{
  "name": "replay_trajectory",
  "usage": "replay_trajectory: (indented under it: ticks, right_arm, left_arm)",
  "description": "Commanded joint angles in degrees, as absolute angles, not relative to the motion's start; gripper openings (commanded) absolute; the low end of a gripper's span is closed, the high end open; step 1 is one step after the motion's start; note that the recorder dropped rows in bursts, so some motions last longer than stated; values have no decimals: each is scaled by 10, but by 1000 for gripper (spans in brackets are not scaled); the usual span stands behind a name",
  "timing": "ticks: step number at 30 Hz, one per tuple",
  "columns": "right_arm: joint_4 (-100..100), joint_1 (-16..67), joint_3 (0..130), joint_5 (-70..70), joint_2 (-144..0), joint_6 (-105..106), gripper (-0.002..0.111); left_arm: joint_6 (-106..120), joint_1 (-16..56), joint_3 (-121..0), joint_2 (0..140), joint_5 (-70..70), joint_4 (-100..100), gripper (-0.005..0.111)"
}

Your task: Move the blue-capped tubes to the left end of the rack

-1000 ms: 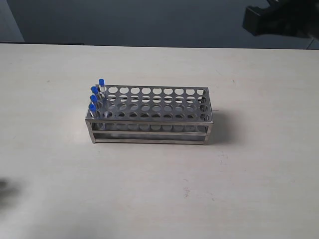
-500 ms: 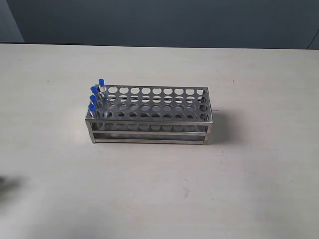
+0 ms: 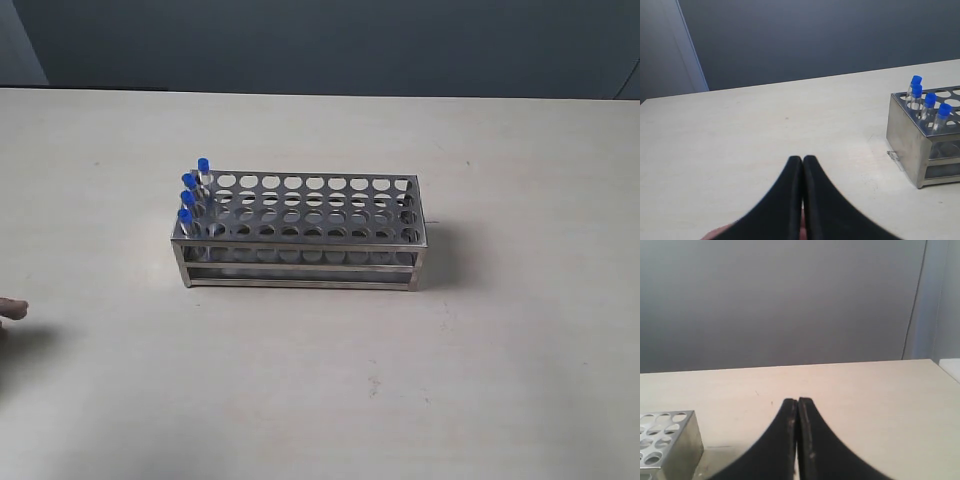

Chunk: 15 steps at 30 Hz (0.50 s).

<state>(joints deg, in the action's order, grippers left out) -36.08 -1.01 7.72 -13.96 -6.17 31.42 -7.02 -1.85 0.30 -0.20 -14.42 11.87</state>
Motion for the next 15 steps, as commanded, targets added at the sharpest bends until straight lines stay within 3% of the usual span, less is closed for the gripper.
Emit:
replay_trajectory:
  ticks: [1,5,15]
  right_arm:
    - [-190,-13,66,-140,-47,131,0]
    - [-91,-13,52,-148,-41,12,0]
    - [-90,-13,0,-178,-9,15,0]
  left_arm:
    - [-71,-16,0,0,-137,116,1]
    - [-71,-16,0,0,-137,116,1]
    - [-71,-16,0,0,-137,116,1]
